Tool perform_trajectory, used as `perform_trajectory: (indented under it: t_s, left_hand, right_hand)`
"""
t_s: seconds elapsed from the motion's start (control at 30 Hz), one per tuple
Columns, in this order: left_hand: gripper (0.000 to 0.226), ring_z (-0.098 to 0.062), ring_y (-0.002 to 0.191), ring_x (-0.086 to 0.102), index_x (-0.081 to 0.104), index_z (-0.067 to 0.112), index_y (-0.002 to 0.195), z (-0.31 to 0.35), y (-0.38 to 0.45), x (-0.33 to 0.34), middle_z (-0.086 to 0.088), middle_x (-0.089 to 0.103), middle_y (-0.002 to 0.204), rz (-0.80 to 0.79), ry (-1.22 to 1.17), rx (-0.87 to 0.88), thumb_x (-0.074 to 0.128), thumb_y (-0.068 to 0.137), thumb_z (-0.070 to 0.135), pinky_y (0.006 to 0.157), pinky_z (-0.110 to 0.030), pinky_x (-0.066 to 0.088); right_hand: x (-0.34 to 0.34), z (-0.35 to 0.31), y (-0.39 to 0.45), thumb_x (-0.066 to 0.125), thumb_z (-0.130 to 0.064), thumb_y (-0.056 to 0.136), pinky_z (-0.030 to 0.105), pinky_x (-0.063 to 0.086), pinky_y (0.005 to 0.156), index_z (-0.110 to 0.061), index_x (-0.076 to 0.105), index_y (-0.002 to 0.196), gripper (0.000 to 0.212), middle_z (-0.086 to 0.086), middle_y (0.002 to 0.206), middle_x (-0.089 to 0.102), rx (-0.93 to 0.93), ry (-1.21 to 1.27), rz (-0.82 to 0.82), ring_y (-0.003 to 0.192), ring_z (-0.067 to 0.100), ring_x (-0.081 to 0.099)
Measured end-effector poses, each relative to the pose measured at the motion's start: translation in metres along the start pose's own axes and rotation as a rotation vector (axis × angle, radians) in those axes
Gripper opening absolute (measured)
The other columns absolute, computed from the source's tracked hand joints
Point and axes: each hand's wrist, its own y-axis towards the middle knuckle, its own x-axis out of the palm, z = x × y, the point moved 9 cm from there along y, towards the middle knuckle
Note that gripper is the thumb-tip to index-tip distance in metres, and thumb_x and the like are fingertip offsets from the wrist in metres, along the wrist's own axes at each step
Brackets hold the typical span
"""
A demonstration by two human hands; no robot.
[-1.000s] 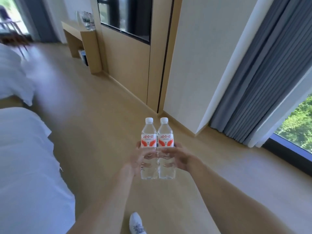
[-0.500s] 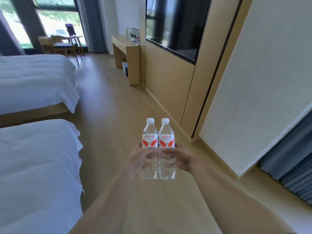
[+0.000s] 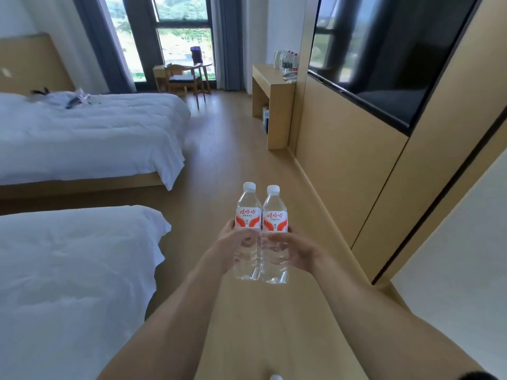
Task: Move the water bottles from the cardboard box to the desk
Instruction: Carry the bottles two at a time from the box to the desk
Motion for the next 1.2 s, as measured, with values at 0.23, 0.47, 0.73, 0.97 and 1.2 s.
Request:
perform_trajectory:
  t_s: [0.23, 0.47, 0.73, 0.97, 1.2]
  left_hand:
    - [0.068, -0.042, 0.115, 0.065, 0.053, 0.008, 0.133, 0.067, 0.102, 0.01, -0.022, 0.067, 0.125, 0.065, -0.054, 0.043, 0.081, 0.071, 0.009, 0.094, -0.056, 0.055]
    - [0.074, -0.045, 0.113, 0.065, 0.054, 0.005, 0.132, 0.104, 0.205, 0.004, -0.023, 0.068, 0.121, 0.08, -0.095, 0.072, 0.081, 0.063, 0.01, 0.1, -0.063, 0.049]
    - [0.084, -0.043, 0.11, 0.067, 0.044, 0.01, 0.136, 0.156, 0.369, -0.015, -0.023, 0.065, 0.124, 0.024, -0.171, 0.088, 0.082, 0.061, 0.011, 0.096, -0.059, 0.054]
    - [0.086, -0.04, 0.106, 0.069, 0.044, 0.009, 0.136, 0.231, 0.526, -0.036, -0.024, 0.063, 0.124, -0.061, -0.166, 0.065, 0.085, 0.061, 0.01, 0.093, -0.055, 0.057]
    - [0.085, -0.039, 0.104, 0.071, 0.044, 0.009, 0.136, 0.294, 0.641, -0.046, -0.024, 0.064, 0.125, -0.117, -0.174, 0.076, 0.085, 0.061, 0.011, 0.091, -0.053, 0.058]
  right_hand:
    - [-0.039, -0.065, 0.127, 0.079, -0.017, 0.072, 0.06, 0.052, 0.096, -0.012, 0.061, 0.131, 0.062, 0.023, 0.13, 0.064, 0.023, -0.055, -0.106, 0.117, 0.044, 0.062]
    - [-0.066, -0.102, 0.236, 0.076, -0.011, 0.082, 0.051, 0.058, 0.087, -0.012, 0.063, 0.129, 0.049, 0.018, 0.123, 0.07, 0.027, -0.01, -0.188, 0.11, 0.037, 0.069]
    - [-0.104, -0.157, 0.389, 0.08, -0.016, 0.074, 0.06, 0.051, 0.098, -0.01, 0.065, 0.127, 0.055, 0.019, 0.121, 0.07, 0.03, -0.088, -0.11, 0.108, 0.038, 0.068]
    - [-0.127, -0.228, 0.524, 0.079, -0.018, 0.074, 0.067, 0.044, 0.103, -0.009, 0.062, 0.13, 0.059, 0.024, 0.127, 0.065, 0.029, -0.093, -0.015, 0.118, 0.045, 0.063]
    - [-0.146, -0.285, 0.636, 0.079, -0.019, 0.075, 0.064, 0.046, 0.103, -0.007, 0.061, 0.131, 0.06, 0.024, 0.125, 0.066, 0.0, -0.049, 0.022, 0.11, 0.039, 0.065]
